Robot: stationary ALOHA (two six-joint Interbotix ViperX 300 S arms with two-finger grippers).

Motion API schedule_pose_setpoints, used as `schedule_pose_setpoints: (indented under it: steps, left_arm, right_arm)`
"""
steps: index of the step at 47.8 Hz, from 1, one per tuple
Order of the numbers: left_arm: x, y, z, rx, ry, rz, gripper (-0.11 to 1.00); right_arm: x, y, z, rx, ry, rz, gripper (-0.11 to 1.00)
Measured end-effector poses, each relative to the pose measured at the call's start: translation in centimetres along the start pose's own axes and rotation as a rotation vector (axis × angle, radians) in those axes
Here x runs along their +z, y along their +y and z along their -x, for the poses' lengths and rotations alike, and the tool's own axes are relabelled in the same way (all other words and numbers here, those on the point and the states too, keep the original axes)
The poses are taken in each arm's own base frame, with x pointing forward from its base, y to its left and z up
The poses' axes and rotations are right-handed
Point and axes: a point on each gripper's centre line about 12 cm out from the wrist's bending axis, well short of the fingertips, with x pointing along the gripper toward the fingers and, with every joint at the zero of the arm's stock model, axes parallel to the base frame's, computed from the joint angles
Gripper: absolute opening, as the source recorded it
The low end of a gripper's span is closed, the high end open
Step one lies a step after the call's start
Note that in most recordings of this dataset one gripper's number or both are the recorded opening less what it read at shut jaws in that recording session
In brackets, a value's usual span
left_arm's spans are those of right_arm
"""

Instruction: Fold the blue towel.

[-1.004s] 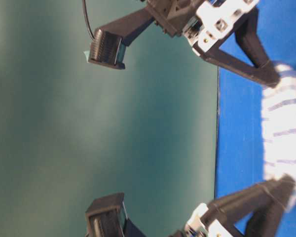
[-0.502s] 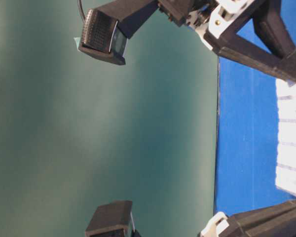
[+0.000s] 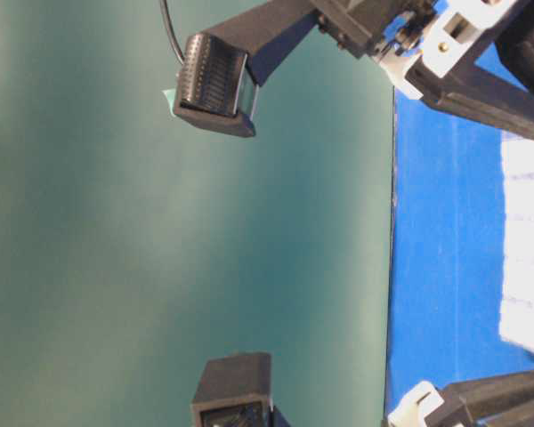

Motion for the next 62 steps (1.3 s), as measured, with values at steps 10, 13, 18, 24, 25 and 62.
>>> schedule_pose_setpoints:
  steps: [10,13,18,24,25,62]
  left_arm:
    - [-0.1,-0.6,0.0,-0.013,0.005,-0.012,0.52]
    - [-0.1,-0.8,0.1,-0.016,0.008,-0.015,0.51]
    - [0.2,-0.9,0.7,-0.016,0.016,-0.018,0.51]
    - [1.3,-1.0,2.8,-0.018,0.014,-0.03,0.51]
    - [1.6,-1.0,3.4,-0.019,0.01,-0.033,0.51]
    - [1.9,2.0,22.6,0.067,-0.506,-0.117,0.51]
  right_arm:
    - [-0.1,0.7,0.0,0.014,0.0,0.008,0.24]
    - [0.0,0.9,0.0,0.017,0.001,0.011,0.43]
    - [0.4,1.1,0.1,0.016,0.004,0.012,0.62]
    - [1.5,1.3,1.3,0.007,0.012,0.013,0.56]
    - [1.8,1.4,1.7,0.006,0.01,0.016,0.55]
    - [3.4,-0.9,21.1,-0.052,-0.337,0.128,0.56]
